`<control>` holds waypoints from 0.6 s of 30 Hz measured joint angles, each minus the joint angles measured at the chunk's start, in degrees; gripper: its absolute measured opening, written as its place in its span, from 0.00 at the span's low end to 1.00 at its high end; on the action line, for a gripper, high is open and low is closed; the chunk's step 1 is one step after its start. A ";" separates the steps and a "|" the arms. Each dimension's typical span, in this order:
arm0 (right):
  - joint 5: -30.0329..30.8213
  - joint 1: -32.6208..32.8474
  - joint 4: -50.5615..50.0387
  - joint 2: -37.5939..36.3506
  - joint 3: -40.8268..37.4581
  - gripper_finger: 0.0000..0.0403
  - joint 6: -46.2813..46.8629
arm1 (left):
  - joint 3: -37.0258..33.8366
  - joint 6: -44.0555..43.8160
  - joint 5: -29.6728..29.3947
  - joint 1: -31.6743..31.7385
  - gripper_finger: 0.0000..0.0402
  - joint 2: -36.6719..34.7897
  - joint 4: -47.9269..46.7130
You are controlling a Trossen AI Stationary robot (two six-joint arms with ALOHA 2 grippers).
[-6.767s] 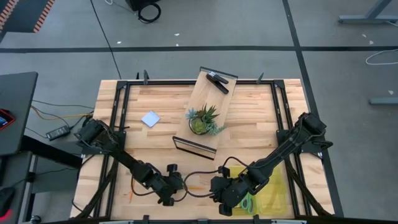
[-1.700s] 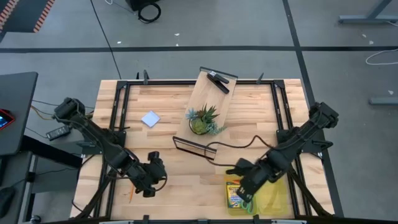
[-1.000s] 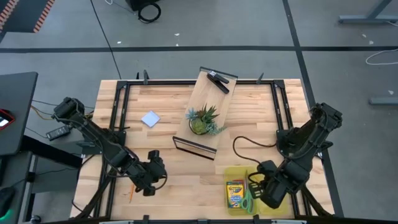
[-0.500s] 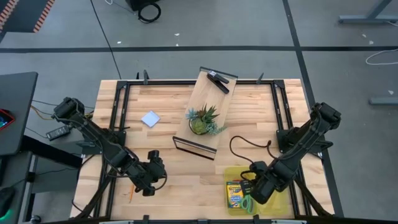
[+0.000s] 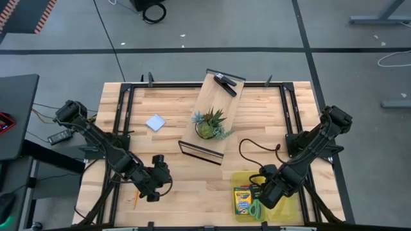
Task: Pack school essentials
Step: Put the top orange pencil into the yellow supply box, then put the orange pencil into the yellow supply box
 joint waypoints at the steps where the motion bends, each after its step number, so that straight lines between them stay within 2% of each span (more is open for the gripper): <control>1: 0.02 0.01 -0.01 0.00 0.00 0.11 -0.16 | 0.00 0.01 0.02 0.00 0.07 0.00 -0.37; 10: 0.48 -0.07 -0.61 0.00 0.00 0.12 -0.40 | 0.00 0.04 0.42 0.00 0.07 0.02 -0.70; 18: 0.46 -1.50 1.87 0.00 0.00 0.25 -0.68 | 0.00 0.15 0.42 0.00 0.05 0.02 -0.71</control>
